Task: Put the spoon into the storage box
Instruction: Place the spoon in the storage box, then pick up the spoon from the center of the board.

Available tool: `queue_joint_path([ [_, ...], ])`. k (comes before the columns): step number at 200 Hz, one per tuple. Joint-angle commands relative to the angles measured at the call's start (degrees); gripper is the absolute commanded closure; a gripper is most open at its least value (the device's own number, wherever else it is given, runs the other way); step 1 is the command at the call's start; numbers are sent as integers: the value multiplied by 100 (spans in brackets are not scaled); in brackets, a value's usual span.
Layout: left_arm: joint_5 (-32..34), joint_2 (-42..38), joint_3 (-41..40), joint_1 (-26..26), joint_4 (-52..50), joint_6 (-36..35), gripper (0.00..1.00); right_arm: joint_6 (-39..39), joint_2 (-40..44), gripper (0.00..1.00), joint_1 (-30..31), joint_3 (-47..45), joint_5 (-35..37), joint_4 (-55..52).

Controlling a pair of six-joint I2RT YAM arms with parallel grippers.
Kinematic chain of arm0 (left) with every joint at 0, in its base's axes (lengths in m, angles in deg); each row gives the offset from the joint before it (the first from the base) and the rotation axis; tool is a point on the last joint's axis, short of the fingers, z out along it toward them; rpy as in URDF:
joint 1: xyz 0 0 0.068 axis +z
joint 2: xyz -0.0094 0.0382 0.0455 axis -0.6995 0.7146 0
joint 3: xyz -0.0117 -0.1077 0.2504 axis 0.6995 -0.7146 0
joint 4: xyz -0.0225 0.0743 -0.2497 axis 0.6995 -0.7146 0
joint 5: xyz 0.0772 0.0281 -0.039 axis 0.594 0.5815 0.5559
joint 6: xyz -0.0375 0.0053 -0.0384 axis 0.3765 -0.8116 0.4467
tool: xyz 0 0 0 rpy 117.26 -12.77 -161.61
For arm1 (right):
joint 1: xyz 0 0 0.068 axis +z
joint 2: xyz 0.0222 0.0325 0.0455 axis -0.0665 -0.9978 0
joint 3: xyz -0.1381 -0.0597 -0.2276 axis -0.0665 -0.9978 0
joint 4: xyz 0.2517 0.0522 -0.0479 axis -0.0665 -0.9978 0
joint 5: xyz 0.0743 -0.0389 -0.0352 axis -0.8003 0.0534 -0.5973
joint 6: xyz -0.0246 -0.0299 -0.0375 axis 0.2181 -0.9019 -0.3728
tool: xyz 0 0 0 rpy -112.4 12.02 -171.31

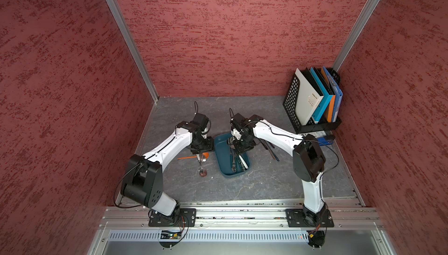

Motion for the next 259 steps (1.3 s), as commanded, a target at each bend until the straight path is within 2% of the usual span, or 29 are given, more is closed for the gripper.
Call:
queue_joint_path([
  [1,111,240,277,-174,-145,51,31,-306,451,57,-34,-46,292,160],
  [40,228,745,554,-403,-278,36,31,-1033,783,56,-298,-111,1006,178],
  [91,235,1214,831,-539,-300,-43,32,-1547,760,56,-1314,-601,1031,319],
  [140,319,1571,1122,-618,-309,-202,33,-1466,671,61,-1986,-1318,801,863],
  [173,357,1777,1294,-634,-322,-294,33,-1605,481,67,-2065,-1337,469,1039],
  [259,332,2133,1820,-639,-412,-370,34,-1848,-188,68,-2008,-629,-133,1247],
])
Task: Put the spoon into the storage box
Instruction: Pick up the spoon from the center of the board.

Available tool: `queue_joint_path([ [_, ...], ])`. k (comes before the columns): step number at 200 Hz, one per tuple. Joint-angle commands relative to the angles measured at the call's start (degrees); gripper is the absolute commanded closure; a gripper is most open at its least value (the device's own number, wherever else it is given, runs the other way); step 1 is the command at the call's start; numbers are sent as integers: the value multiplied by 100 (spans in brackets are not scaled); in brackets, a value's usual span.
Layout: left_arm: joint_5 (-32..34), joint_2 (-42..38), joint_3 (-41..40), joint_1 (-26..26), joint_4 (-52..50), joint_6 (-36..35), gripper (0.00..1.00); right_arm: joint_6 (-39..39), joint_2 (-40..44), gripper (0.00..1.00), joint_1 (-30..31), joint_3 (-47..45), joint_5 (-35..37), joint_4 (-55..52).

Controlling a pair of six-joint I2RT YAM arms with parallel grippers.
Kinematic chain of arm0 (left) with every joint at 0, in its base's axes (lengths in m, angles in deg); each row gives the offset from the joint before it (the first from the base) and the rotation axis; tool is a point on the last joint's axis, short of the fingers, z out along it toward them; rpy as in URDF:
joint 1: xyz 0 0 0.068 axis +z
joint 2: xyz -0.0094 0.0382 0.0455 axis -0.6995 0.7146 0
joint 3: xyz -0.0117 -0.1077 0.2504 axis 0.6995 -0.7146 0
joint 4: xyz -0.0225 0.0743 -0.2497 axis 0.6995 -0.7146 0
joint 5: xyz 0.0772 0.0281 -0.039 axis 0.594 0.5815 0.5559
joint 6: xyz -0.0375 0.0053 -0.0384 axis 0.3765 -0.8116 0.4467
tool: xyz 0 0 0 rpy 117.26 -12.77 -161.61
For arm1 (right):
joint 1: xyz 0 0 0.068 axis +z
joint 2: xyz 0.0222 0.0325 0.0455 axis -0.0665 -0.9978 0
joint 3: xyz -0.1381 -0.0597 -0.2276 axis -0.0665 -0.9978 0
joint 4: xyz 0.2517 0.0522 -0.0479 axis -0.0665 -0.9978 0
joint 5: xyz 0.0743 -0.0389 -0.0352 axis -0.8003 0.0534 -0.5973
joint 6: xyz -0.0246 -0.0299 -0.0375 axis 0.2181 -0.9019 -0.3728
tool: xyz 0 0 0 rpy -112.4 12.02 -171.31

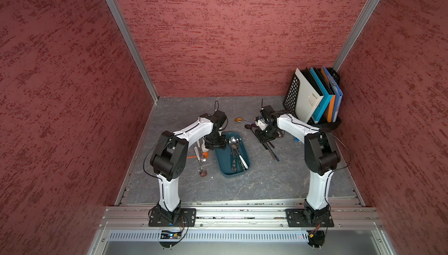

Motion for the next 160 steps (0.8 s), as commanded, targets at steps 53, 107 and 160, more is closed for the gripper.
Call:
queue_joint_path([
  [53,77,-130,154,-18,-124,-115,34,-346,-648,68,161,1153,-249,189],
  [107,75,-360,-31,54,-151,-41,33,-495,-1384,68,240,2130,-167,-41],
  [160,68,-434,-85,116,-181,-11,33,-508,-1669,69,250,2311,217,-123],
])
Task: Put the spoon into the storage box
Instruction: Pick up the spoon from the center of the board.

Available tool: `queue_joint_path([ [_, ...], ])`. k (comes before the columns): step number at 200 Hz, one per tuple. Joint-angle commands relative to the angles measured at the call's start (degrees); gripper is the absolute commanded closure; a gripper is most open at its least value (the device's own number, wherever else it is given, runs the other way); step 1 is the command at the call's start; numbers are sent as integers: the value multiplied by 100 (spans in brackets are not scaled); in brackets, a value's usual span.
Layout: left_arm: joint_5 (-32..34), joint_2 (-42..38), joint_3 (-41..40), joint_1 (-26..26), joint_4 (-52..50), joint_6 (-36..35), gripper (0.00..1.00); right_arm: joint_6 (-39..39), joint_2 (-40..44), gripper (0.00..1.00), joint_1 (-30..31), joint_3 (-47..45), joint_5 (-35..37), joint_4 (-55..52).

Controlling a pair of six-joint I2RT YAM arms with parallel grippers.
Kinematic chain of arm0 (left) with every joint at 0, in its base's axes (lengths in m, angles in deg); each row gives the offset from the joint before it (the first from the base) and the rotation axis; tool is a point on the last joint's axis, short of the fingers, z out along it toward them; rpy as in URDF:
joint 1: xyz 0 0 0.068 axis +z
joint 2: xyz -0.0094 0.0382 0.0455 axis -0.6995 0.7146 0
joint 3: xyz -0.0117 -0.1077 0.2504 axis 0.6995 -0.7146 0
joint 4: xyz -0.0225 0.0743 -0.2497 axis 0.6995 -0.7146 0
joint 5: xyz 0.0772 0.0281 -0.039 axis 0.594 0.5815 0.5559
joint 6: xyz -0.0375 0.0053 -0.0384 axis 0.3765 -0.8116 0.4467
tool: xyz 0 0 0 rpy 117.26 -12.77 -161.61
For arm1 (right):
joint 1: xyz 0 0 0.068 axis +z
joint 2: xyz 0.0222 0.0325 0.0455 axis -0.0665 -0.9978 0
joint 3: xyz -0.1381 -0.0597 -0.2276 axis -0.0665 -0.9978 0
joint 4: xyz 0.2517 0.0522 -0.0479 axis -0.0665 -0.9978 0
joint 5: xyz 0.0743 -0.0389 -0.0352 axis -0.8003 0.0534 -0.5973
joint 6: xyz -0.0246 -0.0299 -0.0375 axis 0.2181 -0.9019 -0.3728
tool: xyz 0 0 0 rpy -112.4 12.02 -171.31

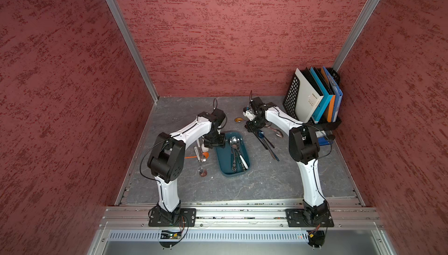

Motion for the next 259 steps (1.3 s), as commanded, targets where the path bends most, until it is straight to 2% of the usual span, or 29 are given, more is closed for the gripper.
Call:
queue_joint_path([
  [1,49,-216,-69,42,-56,-12,33,-42,-51,69,25,79,316,-101],
  [60,53,-243,-69,50,-58,-6,33,-38,80,67,30,-206,480,253],
  [117,65,-234,-72,51,-83,6,33,-28,-198,67,29,-127,493,201],
  [214,105,-279,-94,60,-105,16,33,-116,-361,85,130,-85,345,152],
  [259,125,-554,-270,137,-82,41,33,-55,-385,93,184,42,330,104],
])
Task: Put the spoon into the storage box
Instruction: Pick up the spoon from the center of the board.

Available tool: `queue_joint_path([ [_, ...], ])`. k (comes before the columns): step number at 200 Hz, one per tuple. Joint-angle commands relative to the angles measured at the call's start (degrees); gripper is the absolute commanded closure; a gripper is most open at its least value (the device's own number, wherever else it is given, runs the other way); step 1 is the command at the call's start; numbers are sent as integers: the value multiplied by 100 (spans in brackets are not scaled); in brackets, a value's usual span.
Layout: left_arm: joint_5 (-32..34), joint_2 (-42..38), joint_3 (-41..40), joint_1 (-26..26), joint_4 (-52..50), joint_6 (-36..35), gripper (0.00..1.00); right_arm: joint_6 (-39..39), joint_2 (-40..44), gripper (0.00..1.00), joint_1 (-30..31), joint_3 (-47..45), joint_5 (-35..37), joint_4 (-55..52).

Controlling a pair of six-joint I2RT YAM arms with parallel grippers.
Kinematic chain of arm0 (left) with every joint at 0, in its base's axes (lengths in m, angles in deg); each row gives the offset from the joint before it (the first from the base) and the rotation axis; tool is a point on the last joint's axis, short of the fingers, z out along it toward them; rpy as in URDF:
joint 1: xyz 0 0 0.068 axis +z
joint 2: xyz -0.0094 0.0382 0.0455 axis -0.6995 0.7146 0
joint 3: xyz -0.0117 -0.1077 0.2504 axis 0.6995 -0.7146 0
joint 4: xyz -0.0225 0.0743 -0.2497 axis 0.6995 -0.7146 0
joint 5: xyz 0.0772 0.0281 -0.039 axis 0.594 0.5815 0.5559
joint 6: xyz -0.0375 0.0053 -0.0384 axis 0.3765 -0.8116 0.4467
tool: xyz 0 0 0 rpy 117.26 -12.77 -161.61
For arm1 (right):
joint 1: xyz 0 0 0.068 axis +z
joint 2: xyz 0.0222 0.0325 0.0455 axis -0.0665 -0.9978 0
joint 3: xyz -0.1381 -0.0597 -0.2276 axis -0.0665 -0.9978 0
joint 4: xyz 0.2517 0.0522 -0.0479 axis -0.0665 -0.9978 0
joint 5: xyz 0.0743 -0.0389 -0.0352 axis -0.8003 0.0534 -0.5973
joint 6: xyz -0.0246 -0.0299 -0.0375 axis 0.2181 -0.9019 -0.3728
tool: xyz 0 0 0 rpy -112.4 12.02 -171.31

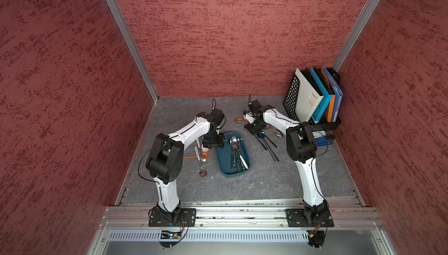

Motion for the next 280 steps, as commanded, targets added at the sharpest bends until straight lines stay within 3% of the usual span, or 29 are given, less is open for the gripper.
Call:
queue_joint_path([
  [1,96,-349,-138,88,-43,37,33,28,-182,93,133,159,-102,-34],
  [83,25,-1380,-843,417,196,177,33,215,288,98,242,217,-30,-30],
  [169,-523,-2182,-1881,913,907,235,33,996,1555,98,278,-236,-69,-554],
  [224,-718,-2475,-2176,1024,1141,189,33,1917,2224,98,778,-638,-173,-925],
  [280,-830,-2650,-2341,1086,1233,199,32,2667,2393,98,1335,-1151,-375,-537],
])
